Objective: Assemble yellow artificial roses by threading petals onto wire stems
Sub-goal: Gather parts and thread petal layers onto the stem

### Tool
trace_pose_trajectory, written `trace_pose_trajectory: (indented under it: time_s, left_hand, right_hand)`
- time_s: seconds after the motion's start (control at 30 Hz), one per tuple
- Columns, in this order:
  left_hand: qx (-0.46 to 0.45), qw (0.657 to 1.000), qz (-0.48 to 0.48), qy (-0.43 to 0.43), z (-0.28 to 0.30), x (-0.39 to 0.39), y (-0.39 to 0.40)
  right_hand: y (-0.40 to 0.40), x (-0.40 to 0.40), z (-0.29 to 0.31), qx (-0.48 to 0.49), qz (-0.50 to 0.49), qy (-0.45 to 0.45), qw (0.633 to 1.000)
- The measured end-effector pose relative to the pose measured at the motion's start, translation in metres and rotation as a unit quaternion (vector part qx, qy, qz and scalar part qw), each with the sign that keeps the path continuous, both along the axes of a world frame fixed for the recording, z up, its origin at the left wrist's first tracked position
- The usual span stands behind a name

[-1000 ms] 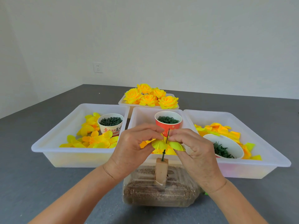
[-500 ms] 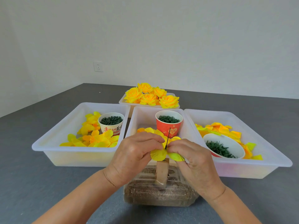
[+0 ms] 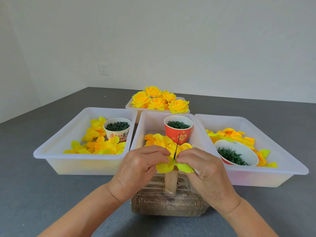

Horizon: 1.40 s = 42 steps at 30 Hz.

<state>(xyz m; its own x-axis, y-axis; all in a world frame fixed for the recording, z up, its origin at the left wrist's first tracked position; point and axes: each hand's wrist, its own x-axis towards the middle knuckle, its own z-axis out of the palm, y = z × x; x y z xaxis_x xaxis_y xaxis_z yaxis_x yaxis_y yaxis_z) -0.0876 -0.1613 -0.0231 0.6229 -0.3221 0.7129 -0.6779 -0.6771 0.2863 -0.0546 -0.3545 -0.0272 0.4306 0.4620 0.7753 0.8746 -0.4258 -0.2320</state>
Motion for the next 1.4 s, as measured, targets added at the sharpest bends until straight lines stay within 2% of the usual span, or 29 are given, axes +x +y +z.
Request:
trace_pose_trajectory:
  time_s: [0.07, 0.23, 0.4, 0.53, 0.63, 0.8, 0.93, 1.1, 1.23, 1.4]
  left_hand:
    - [-0.004, 1.0, 0.002, 0.007, 0.0, 0.0, 0.0]
    - [-0.018, 1.0, 0.012, 0.007, 0.0, 0.0, 0.004]
    - [-0.057, 0.998, 0.029, 0.015, 0.004, -0.001, 0.007]
    - [-0.127, 0.991, 0.033, 0.035, 0.012, -0.005, -0.003]
    - [-0.169, 0.982, 0.025, 0.083, 0.015, -0.004, -0.01]
    - [-0.181, 0.963, 0.035, 0.199, 0.015, 0.0, -0.011]
    - [-0.214, 0.943, 0.035, 0.254, 0.016, 0.004, -0.011]
    - [-0.242, 0.931, -0.011, 0.275, 0.02, 0.007, -0.012]
    - [-0.227, 0.935, -0.037, 0.271, 0.021, 0.01, -0.012]
    - [-0.193, 0.942, -0.044, 0.271, 0.025, 0.014, -0.014]
  right_hand:
    - [-0.002, -0.003, 0.003, -0.009, 0.0, 0.022, 1.0]
    - [-0.016, -0.011, 0.013, -0.03, 0.025, 0.174, 0.984]
    - [-0.009, -0.006, 0.021, 0.106, 0.011, 0.251, 0.962]
    - [0.007, 0.001, 0.023, 0.133, 0.005, 0.314, 0.94]
    - [0.012, 0.003, 0.022, 0.114, -0.002, 0.335, 0.935]
    - [0.012, 0.003, 0.025, 0.093, 0.007, 0.347, 0.933]
    - [0.011, 0.005, 0.029, 0.07, 0.019, 0.365, 0.928]
    - [0.01, 0.007, 0.03, 0.123, 0.043, 0.414, 0.901]
    - [0.004, 0.01, 0.031, 0.122, 0.072, 0.444, 0.884]
    - [-0.002, 0.017, 0.034, 0.113, 0.062, 0.436, 0.891]
